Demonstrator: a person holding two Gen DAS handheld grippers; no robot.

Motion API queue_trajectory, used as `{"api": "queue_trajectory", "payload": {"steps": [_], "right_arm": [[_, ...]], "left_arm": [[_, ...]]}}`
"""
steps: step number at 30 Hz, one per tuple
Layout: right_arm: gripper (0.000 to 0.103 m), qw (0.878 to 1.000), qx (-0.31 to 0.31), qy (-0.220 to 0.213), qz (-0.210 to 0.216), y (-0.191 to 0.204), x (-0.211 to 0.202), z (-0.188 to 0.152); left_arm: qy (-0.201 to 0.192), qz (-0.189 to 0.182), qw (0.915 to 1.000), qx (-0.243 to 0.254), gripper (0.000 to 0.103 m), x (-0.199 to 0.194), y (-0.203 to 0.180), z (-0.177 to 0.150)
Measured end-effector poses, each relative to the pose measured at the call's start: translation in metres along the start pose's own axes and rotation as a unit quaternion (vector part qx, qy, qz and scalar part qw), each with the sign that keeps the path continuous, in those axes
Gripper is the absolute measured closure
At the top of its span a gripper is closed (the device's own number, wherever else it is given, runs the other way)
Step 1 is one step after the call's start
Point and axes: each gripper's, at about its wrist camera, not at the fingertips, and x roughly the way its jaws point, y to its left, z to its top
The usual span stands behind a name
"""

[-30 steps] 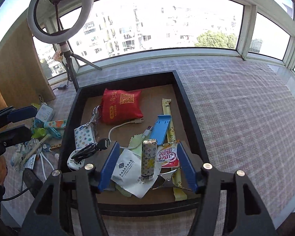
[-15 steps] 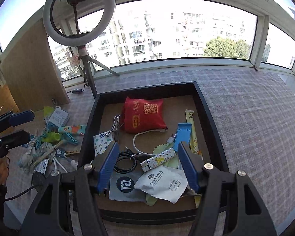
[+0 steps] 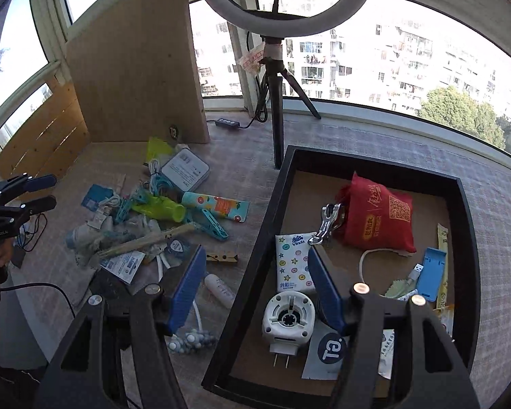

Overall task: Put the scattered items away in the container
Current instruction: 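Move both open tools back over the pile of items, then grasp the white-blue AQUA sunscreen bottle with the left tool while the right tool grasps the green tube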

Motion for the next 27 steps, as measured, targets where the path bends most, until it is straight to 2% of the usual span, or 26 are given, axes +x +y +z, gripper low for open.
{"api": "queue_trajectory", "payload": {"steps": [5,9,12,18,27], "right_arm": [[0.042,0.996,-0.079,0.032,0.020,0.053,0.037,0.013],[0.042,0.988,-0.138,0.055,0.036,0.091,0.064,0.026],[0.042,0.981,-0.179,0.070,0.042,0.115,0.085,0.034],[0.042,0.969,-0.222,0.101,0.045,0.135,0.121,0.041],[0.042,0.961,-0.235,0.135,0.050,0.132,0.169,0.043]], "left_arm": [[0.043,0.040,0.9981,-0.021,0.047,-0.004,0.048,-0.045],[0.074,0.049,0.9959,-0.017,0.046,0.004,0.064,-0.072],[0.090,0.043,0.9950,-0.006,0.046,0.012,0.068,-0.085],[0.118,0.027,0.9926,-0.009,0.045,0.034,0.084,-0.100],[0.154,-0.007,0.9881,-0.001,0.045,0.067,0.101,-0.117]]}}
